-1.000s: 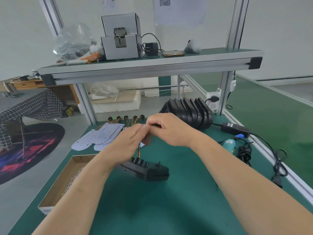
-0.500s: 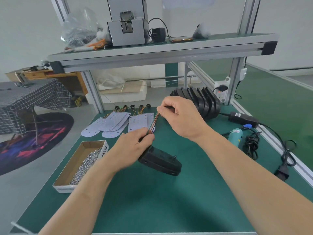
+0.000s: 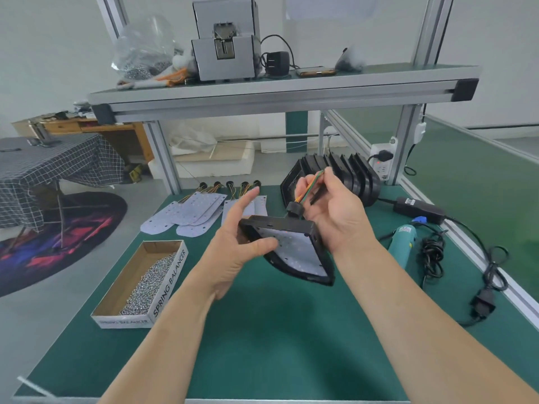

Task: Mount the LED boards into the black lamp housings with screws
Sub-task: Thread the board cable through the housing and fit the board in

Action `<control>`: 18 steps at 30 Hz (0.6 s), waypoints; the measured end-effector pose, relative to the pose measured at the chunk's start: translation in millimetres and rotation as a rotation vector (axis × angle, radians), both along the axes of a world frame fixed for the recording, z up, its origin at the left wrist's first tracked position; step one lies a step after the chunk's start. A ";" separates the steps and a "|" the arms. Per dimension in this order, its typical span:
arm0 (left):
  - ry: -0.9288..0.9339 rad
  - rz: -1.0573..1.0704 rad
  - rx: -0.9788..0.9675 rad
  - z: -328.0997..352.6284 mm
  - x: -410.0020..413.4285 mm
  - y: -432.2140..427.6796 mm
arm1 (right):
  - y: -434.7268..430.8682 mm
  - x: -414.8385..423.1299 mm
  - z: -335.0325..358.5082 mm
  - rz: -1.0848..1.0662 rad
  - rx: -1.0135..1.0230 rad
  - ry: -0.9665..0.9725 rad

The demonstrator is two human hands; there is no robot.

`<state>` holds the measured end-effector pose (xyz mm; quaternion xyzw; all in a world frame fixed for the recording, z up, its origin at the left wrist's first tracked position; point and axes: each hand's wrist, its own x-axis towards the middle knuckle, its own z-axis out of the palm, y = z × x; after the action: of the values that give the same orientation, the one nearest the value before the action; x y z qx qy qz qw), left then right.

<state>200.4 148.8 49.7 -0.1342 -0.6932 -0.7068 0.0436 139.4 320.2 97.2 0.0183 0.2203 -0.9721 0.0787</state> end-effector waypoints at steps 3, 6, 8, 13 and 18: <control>-0.059 -0.058 0.167 -0.6 -3.8 9.4 | 1.2 0.3 -1.6 0.076 -0.167 -0.081; -0.107 -0.068 0.208 -0.9 -3.5 16.1 | 4.9 1.8 -3.2 0.115 -0.138 -0.081; -0.134 -0.045 0.233 0.0 -3.3 15.9 | 7.3 1.1 -5.7 0.108 -0.033 -0.049; -0.132 -0.083 0.283 12.1 -0.3 6.7 | 24.1 0.0 -9.6 0.134 0.356 0.133; -0.074 -0.092 0.141 24.2 2.3 -2.7 | 48.0 -1.2 3.3 -0.104 1.608 0.800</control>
<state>202.6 146.0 73.9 -0.1361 -0.6359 -0.7597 -0.0053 138.2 368.2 100.4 -0.2620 0.8439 -0.4604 -0.0848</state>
